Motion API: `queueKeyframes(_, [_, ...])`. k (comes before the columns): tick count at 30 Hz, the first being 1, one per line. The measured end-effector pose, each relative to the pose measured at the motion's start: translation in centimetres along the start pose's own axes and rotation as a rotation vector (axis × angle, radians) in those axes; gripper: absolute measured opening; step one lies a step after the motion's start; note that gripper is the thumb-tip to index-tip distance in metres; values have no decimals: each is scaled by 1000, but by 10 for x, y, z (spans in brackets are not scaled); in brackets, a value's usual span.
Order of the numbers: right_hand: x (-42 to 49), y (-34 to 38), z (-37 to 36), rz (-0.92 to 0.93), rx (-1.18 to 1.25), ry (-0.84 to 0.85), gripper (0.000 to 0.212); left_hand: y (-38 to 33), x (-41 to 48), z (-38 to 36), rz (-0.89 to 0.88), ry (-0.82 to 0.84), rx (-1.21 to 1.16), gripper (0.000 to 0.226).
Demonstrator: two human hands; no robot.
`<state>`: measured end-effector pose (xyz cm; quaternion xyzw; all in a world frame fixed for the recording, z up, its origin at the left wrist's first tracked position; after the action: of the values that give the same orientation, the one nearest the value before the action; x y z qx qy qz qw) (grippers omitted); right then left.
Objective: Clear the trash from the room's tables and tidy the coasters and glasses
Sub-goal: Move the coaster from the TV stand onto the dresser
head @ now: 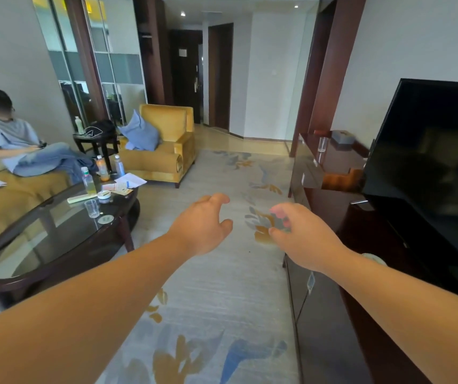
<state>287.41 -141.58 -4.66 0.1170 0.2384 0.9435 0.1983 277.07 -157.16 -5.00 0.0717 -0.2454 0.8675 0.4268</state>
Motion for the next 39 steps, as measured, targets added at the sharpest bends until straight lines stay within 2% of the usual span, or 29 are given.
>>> queueKeyframes(7, [27,2,-27,-40,-41,26,46,31,26,-25,-28,37,-74,50])
queueKeyframes(14, [60,-47,-23,-114,-82,10,45,24,74,-75,-77,83,-135,48])
queueKeyframes(24, [124,-175,27,-263,21,-76,44,-37,196,-140,-200,154,-118,43])
queueKeyframes(32, [139,-278,46,-459,15,-104,47,-117,254,-238,-411,293,-176,49])
queueKeyframes(39, [153,-352,48,-672,5,-147,46,-141,314,-310,-534,393,-236,48])
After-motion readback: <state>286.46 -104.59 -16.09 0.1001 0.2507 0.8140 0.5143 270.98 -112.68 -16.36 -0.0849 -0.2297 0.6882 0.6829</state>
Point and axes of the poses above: each hand's wrist, its own x-axis towards the middle knuckle, its own z-axis out of the back of the hand, y = z × x, the point moved 9 cm from there along x, towards the middle knuckle, and after that the axes turned 13 degrees about -z, right-handed, at the moved point
